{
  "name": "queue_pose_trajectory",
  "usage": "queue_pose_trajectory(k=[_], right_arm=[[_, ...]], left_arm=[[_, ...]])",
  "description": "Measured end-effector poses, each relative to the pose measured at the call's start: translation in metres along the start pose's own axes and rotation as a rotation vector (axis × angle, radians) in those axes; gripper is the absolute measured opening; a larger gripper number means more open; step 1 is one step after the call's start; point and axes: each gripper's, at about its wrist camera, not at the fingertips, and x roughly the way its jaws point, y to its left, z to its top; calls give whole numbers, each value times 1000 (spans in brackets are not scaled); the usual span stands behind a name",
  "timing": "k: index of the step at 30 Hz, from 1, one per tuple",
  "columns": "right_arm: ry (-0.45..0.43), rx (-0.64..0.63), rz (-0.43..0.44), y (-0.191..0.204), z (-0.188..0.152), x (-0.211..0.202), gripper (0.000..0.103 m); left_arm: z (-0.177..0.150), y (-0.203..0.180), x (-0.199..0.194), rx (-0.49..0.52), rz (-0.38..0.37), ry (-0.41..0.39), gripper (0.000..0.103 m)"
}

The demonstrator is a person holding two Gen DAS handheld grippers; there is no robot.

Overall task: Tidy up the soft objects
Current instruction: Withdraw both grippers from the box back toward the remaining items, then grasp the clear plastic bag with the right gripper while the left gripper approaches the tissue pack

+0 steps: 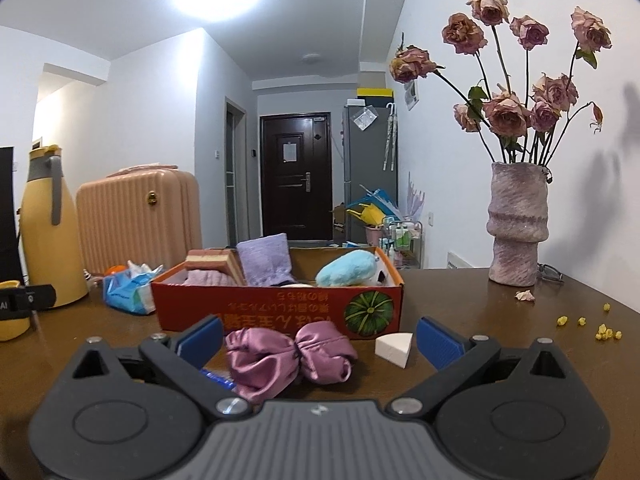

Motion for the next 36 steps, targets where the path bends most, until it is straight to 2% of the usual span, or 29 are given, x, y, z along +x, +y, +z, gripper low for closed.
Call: queue_pose_trajectory(k=[6,18,28,36], right_arm=[[6,-9,35,10,-6,-13,103],[56,-47,106,46,-17,-24,103],[142,-67,138,79,-24,-18,103],[235,-85,116,96,-30,-1,101]], left_arm=[[-7,4,-13,16,-28,26,103],[-19,25,-29,29,-30,60,103],[-24,55,-39,-7,-33,77,103],[-23,66,-41,-44,-52,83,103]])
